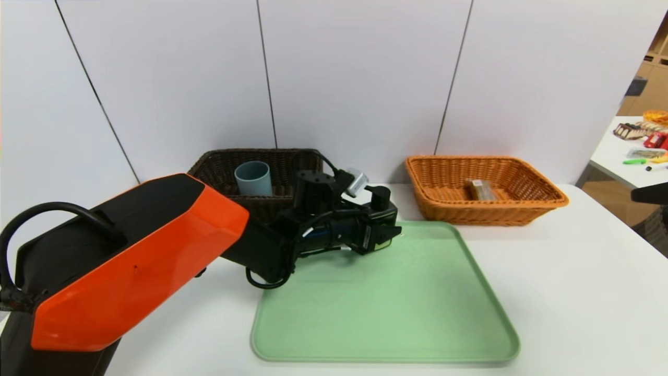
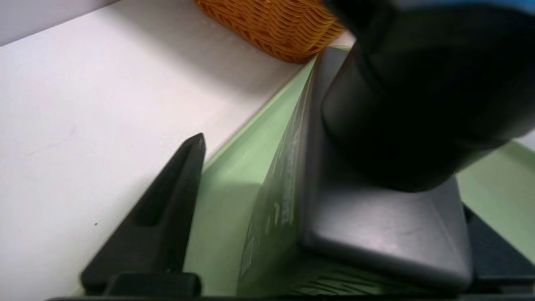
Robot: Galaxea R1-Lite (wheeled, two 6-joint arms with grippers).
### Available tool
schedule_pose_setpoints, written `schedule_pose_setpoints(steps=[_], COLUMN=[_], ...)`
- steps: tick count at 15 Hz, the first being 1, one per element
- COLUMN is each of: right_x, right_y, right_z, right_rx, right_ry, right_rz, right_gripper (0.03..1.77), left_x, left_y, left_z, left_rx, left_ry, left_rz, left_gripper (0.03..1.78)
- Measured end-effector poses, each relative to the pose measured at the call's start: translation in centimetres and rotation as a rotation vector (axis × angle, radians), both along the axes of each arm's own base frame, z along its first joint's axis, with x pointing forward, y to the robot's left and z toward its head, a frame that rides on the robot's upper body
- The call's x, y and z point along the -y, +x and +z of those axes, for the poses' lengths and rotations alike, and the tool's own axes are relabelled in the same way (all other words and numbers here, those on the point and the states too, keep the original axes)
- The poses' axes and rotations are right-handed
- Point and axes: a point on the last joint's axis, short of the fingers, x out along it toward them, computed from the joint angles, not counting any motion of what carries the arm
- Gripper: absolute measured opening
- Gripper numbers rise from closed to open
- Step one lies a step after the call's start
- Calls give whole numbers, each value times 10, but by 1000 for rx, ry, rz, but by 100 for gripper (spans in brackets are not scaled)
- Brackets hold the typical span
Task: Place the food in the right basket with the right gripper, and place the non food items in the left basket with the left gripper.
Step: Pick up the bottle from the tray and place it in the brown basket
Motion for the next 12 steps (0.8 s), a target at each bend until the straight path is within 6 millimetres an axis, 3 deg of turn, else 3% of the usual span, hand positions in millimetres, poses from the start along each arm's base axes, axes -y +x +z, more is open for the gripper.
schedule_pose_setpoints(steps=[2,6,9,12], right_x=[0,0,0,0], right_y=[0,0,0,1], right_z=[0,0,-2,-5], right_rx=[-1,-2,-9,-20], right_ry=[-1,-1,-2,4], right_rz=[1,2,3,14], right_gripper=[170,170,170,170], left_x=[1,0,0,-2], left_y=[1,0,-2,-14], left_z=[-1,-1,5,31], left_rx=[-4,-6,-5,-52], left_ry=[-2,-2,-8,-42], left_rz=[1,5,15,52], left_gripper=[101,62,62,62])
